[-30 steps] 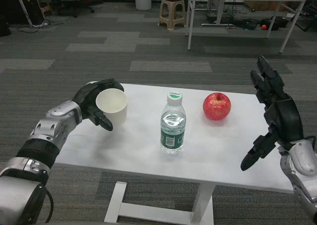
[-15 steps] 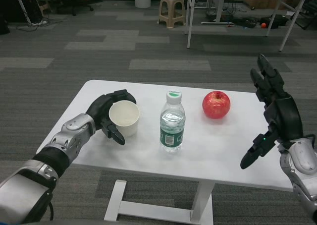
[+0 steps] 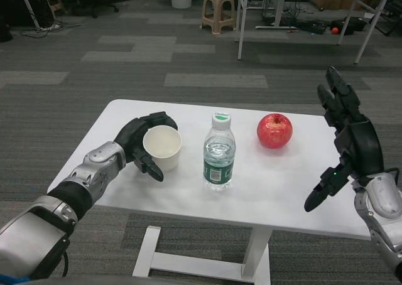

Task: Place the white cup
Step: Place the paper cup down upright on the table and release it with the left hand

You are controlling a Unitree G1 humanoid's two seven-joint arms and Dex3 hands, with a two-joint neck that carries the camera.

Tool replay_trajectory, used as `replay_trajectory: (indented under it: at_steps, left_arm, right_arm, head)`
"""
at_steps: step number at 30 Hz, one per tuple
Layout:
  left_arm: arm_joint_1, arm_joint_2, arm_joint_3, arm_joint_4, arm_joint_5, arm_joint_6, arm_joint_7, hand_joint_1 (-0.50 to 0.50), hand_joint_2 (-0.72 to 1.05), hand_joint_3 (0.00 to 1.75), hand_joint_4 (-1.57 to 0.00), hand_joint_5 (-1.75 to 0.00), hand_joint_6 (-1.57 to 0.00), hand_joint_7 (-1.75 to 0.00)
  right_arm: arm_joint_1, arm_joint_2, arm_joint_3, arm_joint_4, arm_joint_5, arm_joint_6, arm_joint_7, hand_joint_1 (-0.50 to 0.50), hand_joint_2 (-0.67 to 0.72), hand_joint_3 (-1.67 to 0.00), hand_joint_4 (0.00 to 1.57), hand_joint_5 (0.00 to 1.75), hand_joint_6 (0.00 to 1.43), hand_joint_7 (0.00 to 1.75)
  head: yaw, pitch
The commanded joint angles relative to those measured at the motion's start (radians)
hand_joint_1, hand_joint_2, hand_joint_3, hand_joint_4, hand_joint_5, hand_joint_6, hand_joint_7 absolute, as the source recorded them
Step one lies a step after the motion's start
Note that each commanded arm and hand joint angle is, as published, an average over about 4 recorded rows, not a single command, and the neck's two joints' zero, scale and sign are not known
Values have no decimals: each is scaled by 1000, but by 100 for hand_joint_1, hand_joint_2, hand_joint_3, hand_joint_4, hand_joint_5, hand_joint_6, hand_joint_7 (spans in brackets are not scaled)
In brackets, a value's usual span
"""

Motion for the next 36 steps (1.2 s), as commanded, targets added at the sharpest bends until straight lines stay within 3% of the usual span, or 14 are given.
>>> replay_trajectory:
  at_steps: [1,4,10,17,23,27,31,36]
  left_arm:
    - [10,1,-9,18,4,-6,2,-7,43,4,-1,-175,-60,-164]
    - [12,0,-9,17,4,-12,2,-26,43,2,0,-175,-29,-150]
    - [16,1,-8,17,4,-19,1,-50,23,4,0,-172,-5,-103]
    - [17,1,-9,19,10,-22,-12,-50,-10,9,0,-164,0,-96]
    - [18,1,-9,19,12,-22,-34,-50,-46,9,0,-164,0,-70]
    - [19,1,-4,17,4,-21,-42,-50,-59,9,0,-139,0,-45]
    - [19,1,-2,12,-31,-21,-44,-50,-64,9,0,-113,0,-42]
    - [20,-1,30,5,-50,-51,-26,-50,-64,9,0,-103,0,-38]
  right_arm:
    - [-9,3,5,-5,7,2,-1,-46,72,0,0,0,0,0]
    - [-9,3,5,-5,7,2,-1,-46,72,0,0,0,0,0]
    - [-9,3,5,-5,7,2,-1,-46,72,0,0,0,0,0]
    - [-7,3,5,-5,7,2,-1,-46,72,0,0,0,0,0]
    - [-6,3,5,-5,7,2,-1,-46,72,0,0,0,0,0]
    - [-5,3,7,-6,7,2,-1,-46,72,0,0,0,0,0]
    - [-3,3,5,-6,7,2,-1,-46,72,0,0,0,0,0]
    - [-2,4,7,-7,7,3,-1,-46,72,0,0,0,0,0]
  head:
    - [1,-1]
    - [3,-3]
    - [7,-4]
    - [9,-8]
    - [13,-13]
    - [19,-16]
    - [24,-15]
    - [29,-17]
